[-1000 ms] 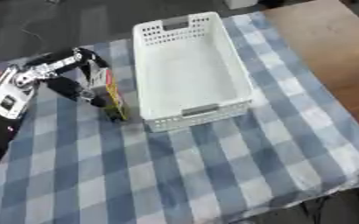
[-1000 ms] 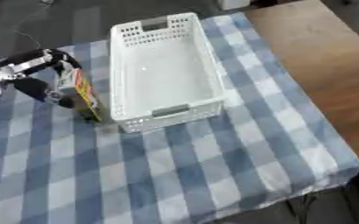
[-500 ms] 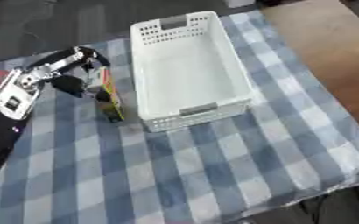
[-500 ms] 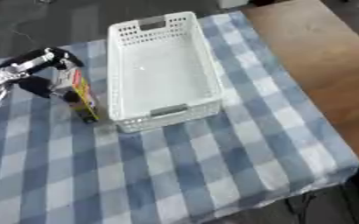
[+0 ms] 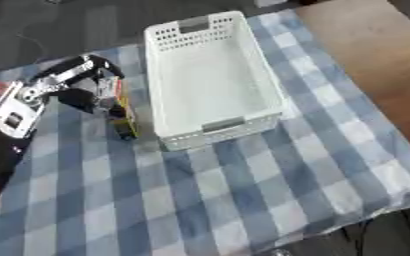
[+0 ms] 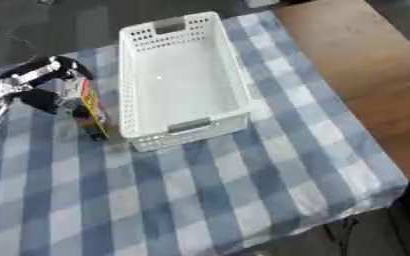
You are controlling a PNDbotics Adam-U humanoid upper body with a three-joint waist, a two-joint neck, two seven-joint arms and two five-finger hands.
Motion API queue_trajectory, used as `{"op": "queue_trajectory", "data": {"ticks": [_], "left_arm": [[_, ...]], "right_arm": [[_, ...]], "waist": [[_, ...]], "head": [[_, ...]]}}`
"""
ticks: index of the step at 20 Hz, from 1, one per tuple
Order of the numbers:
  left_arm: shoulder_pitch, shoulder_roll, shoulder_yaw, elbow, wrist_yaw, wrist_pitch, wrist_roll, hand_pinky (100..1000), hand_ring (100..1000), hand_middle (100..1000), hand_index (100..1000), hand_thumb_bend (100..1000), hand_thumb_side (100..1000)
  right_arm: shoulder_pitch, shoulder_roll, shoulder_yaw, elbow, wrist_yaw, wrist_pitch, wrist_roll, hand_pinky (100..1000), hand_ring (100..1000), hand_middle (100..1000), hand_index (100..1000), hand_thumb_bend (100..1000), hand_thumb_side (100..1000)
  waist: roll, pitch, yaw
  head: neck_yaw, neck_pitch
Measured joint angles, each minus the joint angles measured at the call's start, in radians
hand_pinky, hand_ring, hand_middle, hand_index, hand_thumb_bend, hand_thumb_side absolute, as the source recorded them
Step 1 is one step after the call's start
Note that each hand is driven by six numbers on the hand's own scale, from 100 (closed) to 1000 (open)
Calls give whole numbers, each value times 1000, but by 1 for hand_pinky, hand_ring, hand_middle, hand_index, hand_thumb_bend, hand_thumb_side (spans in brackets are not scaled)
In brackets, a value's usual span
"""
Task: Pick up objects on the table and place them in the box.
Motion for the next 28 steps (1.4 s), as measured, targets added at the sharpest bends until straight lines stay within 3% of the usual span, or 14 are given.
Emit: {"op": "queue_trajectory", "data": {"ticks": [4,5,6,9,14,16,17,19,22,28], "left_arm": [[0,0,0,4,-19,-2,-13,533,421,614,683,814,564],[0,0,1,4,-21,-2,-15,545,430,621,690,821,567],[0,0,1,4,-21,-4,-17,488,403,601,668,734,563],[0,0,1,4,-20,-9,-23,451,376,582,652,703,557],[4,0,1,7,8,-13,-25,274,238,480,588,552,577],[8,0,2,9,30,-15,-27,257,228,474,584,529,585],[9,1,2,9,38,-16,-29,170,167,412,536,472,606],[9,1,2,9,53,-19,-32,112,104,323,488,458,589],[14,2,3,4,69,-24,-33,100,100,222,439,428,592],[17,23,6,-9,93,-28,-43,100,100,162,415,431,575]], "right_arm": [[0,0,0,0,-1,-2,3,383,550,706,666,389,870],[0,0,0,0,-1,-2,3,383,550,706,666,390,870],[0,0,0,0,-1,-3,3,382,549,704,665,390,870],[1,0,0,0,-1,-3,4,381,548,701,664,389,869],[1,0,0,0,-1,-3,4,378,546,694,662,388,869],[1,0,0,0,-1,-3,4,377,546,694,662,387,868],[1,0,0,0,-1,-3,4,375,545,693,661,386,868],[2,0,0,0,-1,-3,4,375,545,692,661,386,867],[2,0,0,0,-1,-5,5,375,545,692,661,386,867],[9,0,0,0,0,-7,7,375,545,693,662,387,867]], "waist": [[0,0,5],[0,0,5],[0,0,5],[0,0,8],[0,0,8],[0,0,8],[0,0,8],[0,0,9],[0,0,11],[0,0,16]], "head": [[0,2],[0,2],[0,2],[0,2],[0,2],[0,2],[0,2],[-1,2],[-8,3],[-9,6]]}}
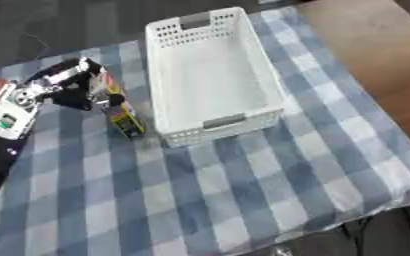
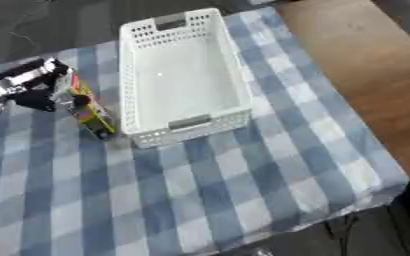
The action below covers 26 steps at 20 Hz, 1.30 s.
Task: Pick up objects on the table and place them in the box.
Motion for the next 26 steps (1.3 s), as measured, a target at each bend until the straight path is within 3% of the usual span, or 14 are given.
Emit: {"op": "queue_trajectory", "data": {"ticks": [5,6,7,19,26], "left_arm": [[-7,31,3,-16,9,9,-20,100,100,148,412,446,551],[-14,39,7,-22,10,11,-22,100,100,146,411,364,664],[-21,48,8,-28,11,12,-23,100,100,143,408,453,541],[-99,159,14,-103,8,19,-24,100,100,114,412,478,486],[-124,157,27,-140,145,13,74,100,100,109,436,464,434]], "right_arm": [[9,-1,0,0,3,0,0,376,545,693,662,387,867],[10,-1,0,0,4,-1,-1,376,545,693,662,387,867],[10,-1,0,0,5,-1,-1,375,545,693,662,387,867],[45,-9,0,0,27,-6,-6,376,545,692,661,389,868],[45,-9,0,0,36,-3,-3,379,548,694,661,391,870]], "waist": [[0,-1,13],[0,-1,14],[0,-2,15],[3,-15,36],[1,-16,36]], "head": [[-1,0],[-3,0],[-4,0],[-9,2],[-8,1]]}}
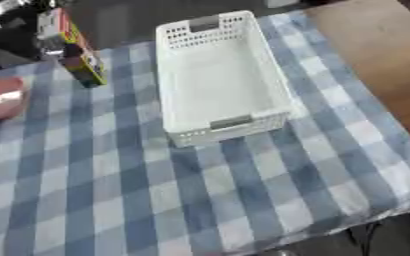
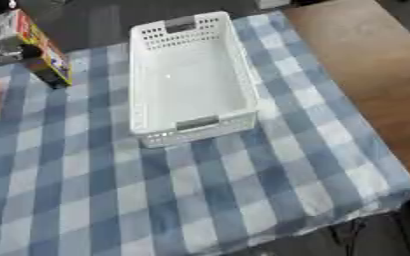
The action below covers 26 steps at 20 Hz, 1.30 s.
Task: Pick up objects on the table and place them in the box.
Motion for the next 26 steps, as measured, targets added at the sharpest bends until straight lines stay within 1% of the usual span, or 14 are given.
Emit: {"op": "queue_trajectory", "data": {"ticks": [5,10,16,19,20,21,23,26], "left_arm": [[-16,-3,-8,-41,127,-34,89,100,100,110,430,470,445],[-31,-12,-31,-72,204,-48,127,100,100,114,444,458,462],[-39,-38,-65,-113,289,-25,103,100,100,117,466,444,479],[-49,-56,-83,-130,316,-11,81,100,100,118,471,440,482],[-53,-63,-89,-135,320,-8,73,100,100,118,472,473,455],[-54,-70,-96,-139,323,-6,64,100,100,119,473,438,483],[-56,-85,-106,-144,327,-4,48,100,100,119,477,433,487],[-57,-106,-116,-146,330,-5,28,100,100,121,484,430,492]], "right_arm": [[0,0,0,0,1,3,4,380,548,695,661,391,870],[0,0,0,0,1,3,5,380,548,696,662,392,870],[-1,0,1,0,-5,6,13,380,548,697,663,391,870],[-2,0,3,0,-8,8,17,380,548,697,663,391,870],[-3,0,5,0,-11,8,18,380,548,697,663,388,875],[-8,0,6,0,-14,9,19,380,548,697,663,392,870],[-19,0,6,0,-19,11,22,380,548,696,663,390,871],[-38,-1,6,0,-31,15,26,380,548,696,663,390,871]], "waist": [[0,-1,0],[0,-4,-4],[2,-4,-13],[2,-4,-19],[3,-4,-21],[4,-4,-25],[6,-3,-31],[11,3,-44]], "head": [[0,0],[0,-5],[1,-6],[1,-6],[2,-6],[5,-6],[15,-6],[41,-3]]}}
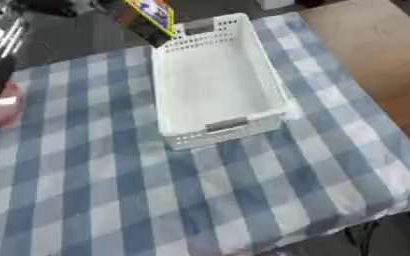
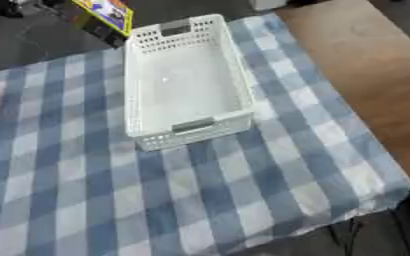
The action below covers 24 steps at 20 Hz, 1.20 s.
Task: Pick up objects on the table and place them in the box.
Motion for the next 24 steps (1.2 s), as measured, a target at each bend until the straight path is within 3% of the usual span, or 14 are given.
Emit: {"op": "queue_trajectory", "data": {"ticks": [2,3,5,9,12,13,14,15,16,17,18,19,20,24], "left_arm": [[0,-12,-4,-1,2,-4,-10,100,100,122,487,426,496],[0,-17,-7,-1,4,-7,-17,100,100,122,489,472,409],[0,-23,-9,-3,10,-14,-28,100,100,124,493,422,503],[1,-41,-15,0,17,-25,-52,100,100,139,502,418,506],[10,-51,-21,13,8,-27,-80,164,100,235,558,410,544],[14,-53,-21,17,2,-29,-90,149,100,224,549,411,533],[15,-56,-21,22,-8,-32,-99,424,284,502,763,529,611],[16,-57,-23,27,-21,-35,-110,395,251,470,739,511,600],[16,-57,-25,30,-36,-38,-123,631,485,710,887,666,660],[16,-57,-27,34,-52,-40,-136,619,478,704,883,658,659],[16,-57,-27,38,-68,-41,-146,719,542,768,923,728,675],[16,-57,-26,42,-84,-42,-150,675,511,737,902,700,666],[16,-57,-23,46,-96,-43,-152,795,607,833,960,792,699],[18,-56,-8,55,-115,-56,-138,886,710,902,1000,872,713]], "right_arm": [[-11,-1,0,0,-7,1,4,380,548,697,663,390,871],[-15,-2,0,0,-11,3,7,380,548,697,663,364,869],[-22,-5,1,0,-17,4,12,381,549,698,664,390,872],[-38,-8,5,0,-28,8,21,382,549,698,664,390,872],[-51,-11,6,0,-38,8,28,382,550,698,664,389,873],[-52,-13,6,0,-40,8,29,382,550,697,664,389,873],[-52,-13,6,0,-43,8,31,382,550,698,665,389,874],[-52,-15,6,0,-46,8,32,382,550,698,665,390,874],[-52,-16,6,0,-47,9,34,383,551,699,665,390,875],[-52,-16,6,0,-47,10,35,383,550,699,665,390,875],[-52,-16,6,0,-47,10,35,384,551,700,666,390,876],[-52,-16,6,0,-47,10,35,384,551,699,666,390,876],[-52,-16,6,0,-47,10,35,384,551,699,666,390,877],[-50,-16,5,0,-47,10,35,384,551,700,666,390,877]], "waist": [[6,6,-8],[8,8,-11],[11,12,-16],[15,16,-24],[18,16,-30],[18,16,-31],[18,16,-32],[18,16,-33],[19,16,-34],[19,16,-34],[19,16,-33],[19,16,-32],[19,15,-31],[19,12,-28]], "head": [[22,6],[33,6],[51,9],[67,14],[68,14],[68,14],[68,14],[68,14],[68,14],[68,14],[67,14],[66,14],[66,14],[65,14]]}}
